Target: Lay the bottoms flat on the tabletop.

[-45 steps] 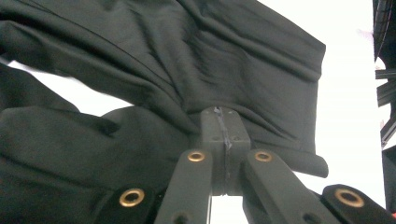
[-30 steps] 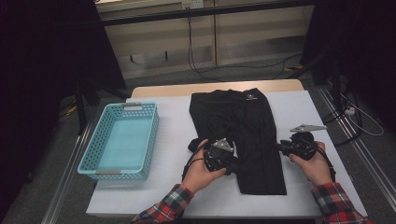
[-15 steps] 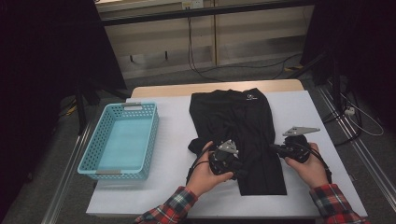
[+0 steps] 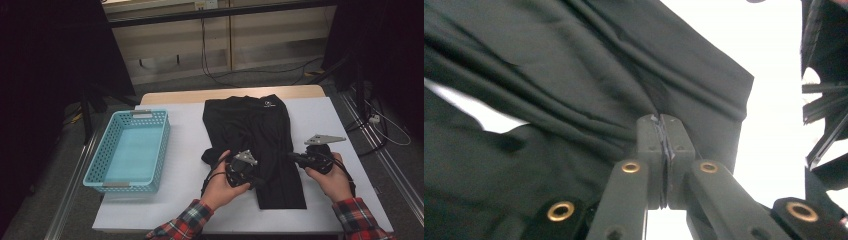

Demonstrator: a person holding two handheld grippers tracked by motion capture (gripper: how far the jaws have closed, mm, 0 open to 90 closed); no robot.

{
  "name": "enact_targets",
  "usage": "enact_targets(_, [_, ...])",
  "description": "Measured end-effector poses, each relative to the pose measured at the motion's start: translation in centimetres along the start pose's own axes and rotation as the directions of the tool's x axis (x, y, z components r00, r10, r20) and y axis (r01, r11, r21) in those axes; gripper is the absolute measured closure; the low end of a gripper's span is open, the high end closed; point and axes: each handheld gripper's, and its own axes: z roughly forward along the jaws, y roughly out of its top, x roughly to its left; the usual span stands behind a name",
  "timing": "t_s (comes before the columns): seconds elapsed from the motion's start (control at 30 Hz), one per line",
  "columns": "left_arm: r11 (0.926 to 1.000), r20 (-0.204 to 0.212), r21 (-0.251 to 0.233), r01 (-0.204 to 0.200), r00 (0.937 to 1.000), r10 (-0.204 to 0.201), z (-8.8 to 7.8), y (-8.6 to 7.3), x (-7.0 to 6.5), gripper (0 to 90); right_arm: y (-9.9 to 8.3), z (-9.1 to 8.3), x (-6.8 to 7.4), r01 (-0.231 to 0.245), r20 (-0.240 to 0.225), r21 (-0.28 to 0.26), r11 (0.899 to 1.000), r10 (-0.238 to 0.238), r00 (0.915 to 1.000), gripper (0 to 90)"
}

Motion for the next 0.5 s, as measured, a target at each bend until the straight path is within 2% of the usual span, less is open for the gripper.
enact_targets(0.13, [0.9987, 0.01, -0.022, 0.045, 0.9989, -0.045, -1.4, -0.3, 0.9, 88.6, -0.1, 0.2, 0.0, -0.005, 0.002, 0.001, 1.0, 0.005, 1.0, 82.4])
enact_targets(0.27, [0.9986, -0.038, -0.002, 0.052, 0.9979, -0.052, -2.5, -1.0, 1.9, 88.7, 0.0, 0.1, 0.0, -0.008, 0.013, -0.01, 1.0, 0.008, 0.9999, 74.1])
enact_targets(0.33, [0.9978, -0.038, -0.005, 0.066, 0.997, -0.067, -2.9, -1.3, 2.4, 88.7, 0.0, -0.2, -0.2, -0.023, 0.034, -0.03, 0.999, 0.024, 0.9991, 68.2])
enact_targets(0.43, [0.9967, -0.05, -0.01, 0.081, 0.9955, -0.081, -3.4, -1.6, 2.7, 88.7, -0.2, -0.4, -0.7, -0.059, 0.046, -0.027, 0.998, 0.061, 0.9971, 67.0])
enact_targets(0.5, [0.9964, -0.047, -0.021, 0.082, 0.9955, -0.083, -3.4, -1.6, 2.7, 88.6, -0.5, -0.3, -0.9, -0.063, 0.049, -0.006, 0.998, 0.063, 0.9968, 67.0])
